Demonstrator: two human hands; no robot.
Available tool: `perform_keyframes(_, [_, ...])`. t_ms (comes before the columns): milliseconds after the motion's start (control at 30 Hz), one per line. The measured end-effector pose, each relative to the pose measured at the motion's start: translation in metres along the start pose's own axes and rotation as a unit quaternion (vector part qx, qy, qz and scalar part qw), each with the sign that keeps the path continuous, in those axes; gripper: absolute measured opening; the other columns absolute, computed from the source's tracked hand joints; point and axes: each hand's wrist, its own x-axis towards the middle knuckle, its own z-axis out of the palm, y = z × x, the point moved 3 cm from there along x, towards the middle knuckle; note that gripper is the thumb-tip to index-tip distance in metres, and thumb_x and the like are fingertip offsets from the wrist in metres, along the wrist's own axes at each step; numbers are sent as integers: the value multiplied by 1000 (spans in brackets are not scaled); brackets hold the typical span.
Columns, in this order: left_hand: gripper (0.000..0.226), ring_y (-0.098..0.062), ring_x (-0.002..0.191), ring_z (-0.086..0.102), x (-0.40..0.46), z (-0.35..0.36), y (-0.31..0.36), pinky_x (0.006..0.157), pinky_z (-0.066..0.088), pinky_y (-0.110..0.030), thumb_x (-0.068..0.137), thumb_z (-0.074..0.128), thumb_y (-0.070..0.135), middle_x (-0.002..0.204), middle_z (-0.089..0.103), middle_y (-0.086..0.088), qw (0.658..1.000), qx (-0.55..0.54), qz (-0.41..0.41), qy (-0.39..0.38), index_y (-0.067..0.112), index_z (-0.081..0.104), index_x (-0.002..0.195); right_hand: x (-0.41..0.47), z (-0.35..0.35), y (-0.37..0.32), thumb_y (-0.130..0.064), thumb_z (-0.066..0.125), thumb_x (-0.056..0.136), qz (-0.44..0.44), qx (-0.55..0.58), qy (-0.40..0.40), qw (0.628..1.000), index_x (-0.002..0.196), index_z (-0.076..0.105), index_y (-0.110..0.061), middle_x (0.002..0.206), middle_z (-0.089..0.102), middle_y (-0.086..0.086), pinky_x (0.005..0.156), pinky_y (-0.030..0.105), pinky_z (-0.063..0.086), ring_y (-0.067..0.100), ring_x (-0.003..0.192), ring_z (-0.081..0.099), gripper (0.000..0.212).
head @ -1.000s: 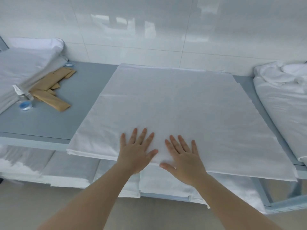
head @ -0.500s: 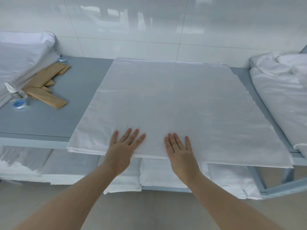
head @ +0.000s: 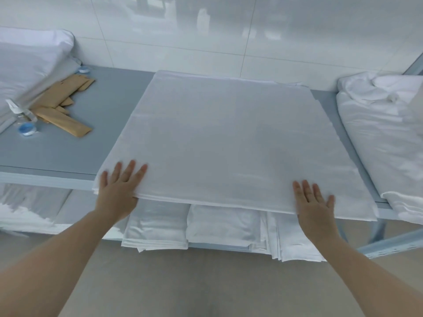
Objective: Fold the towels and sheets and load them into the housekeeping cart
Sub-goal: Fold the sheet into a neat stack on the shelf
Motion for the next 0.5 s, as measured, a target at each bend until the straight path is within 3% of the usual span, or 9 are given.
perform_keyframes(67, [89,-33,148,0,-1,-1,32,113,5,-58,86,58,33,162,2,8,1000,9,9,-27,43,-3,150,2,-3,-20,-30,53,92,1,-3,-38,999,153,4,-19,159,14,17,109,63,20,39,144,17,79])
perform_keyframes(133, [87,-33,148,-3,-2,-2,79,112,2,-61,88,56,38,162,-2,10,998,10,55,-27,45,-4,150,0,-10,-56,-34,53,92,-34,43,-31,998,153,8,-25,157,16,21,111,62,13,41,144,16,77])
perform_keyframes(267, [78,-24,149,-5,-11,0,140,114,-5,-57,93,47,26,161,-2,13,995,-16,99,-15,46,-2,150,-7,-19,-87,-10,44,95,-80,99,15,992,152,14,-32,158,18,10,116,54,4,32,146,15,68])
perform_keyframes(367, [80,-14,149,1,-12,-1,130,117,-1,-48,90,43,6,160,7,17,994,-46,95,3,46,9,150,-8,-12,-41,3,41,87,-38,115,15,992,151,15,-33,158,18,-4,118,46,8,20,147,16,79])
perform_keyframes(500, [78,-7,147,9,-12,-6,121,119,3,-39,90,39,-3,158,16,19,992,-87,94,7,44,20,149,-4,-8,7,4,39,88,8,80,-26,996,152,5,-33,160,12,-7,119,37,14,14,147,13,82])
